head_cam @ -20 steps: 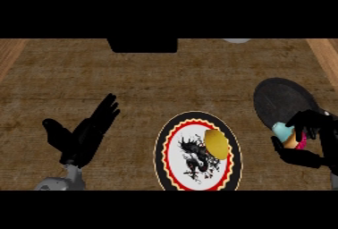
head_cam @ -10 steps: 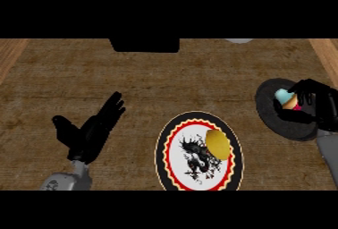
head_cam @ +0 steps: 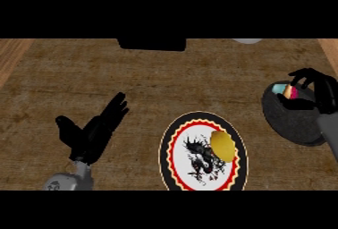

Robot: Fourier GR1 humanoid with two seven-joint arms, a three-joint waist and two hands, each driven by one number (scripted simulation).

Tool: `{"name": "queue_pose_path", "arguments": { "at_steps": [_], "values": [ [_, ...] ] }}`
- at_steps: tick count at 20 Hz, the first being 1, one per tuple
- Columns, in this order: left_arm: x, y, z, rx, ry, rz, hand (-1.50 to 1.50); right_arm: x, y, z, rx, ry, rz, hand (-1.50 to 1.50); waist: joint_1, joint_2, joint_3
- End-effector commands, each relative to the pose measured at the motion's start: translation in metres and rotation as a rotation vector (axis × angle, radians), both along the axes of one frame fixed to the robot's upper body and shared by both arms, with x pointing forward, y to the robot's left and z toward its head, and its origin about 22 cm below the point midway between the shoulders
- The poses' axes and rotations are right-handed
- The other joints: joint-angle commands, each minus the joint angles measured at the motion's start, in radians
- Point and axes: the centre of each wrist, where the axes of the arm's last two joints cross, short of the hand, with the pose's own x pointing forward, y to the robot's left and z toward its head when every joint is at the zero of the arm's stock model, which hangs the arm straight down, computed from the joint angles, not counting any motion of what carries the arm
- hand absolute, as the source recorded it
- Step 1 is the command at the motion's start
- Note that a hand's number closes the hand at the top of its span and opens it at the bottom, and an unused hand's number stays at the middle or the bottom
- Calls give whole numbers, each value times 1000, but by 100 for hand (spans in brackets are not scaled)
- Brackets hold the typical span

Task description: Pick the cupcake from the plate and place it in the pan

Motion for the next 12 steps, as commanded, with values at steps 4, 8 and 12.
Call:
{"name": "queue_pose_path", "arguments": {
  "at_steps": [4,8,12],
  "values": [
    [6,3,8,-1,-31,4,0,0,0,-15,29,167,35,-150,10,7,3],
    [-4,-1,-6,-7,-10,-9,0,3,8,-17,242,52,129,-150,2,4,4],
    [6,-5,2,-3,-19,9,0,7,3,-8,472,-28,148,-150,-6,6,4]
  ]
}}
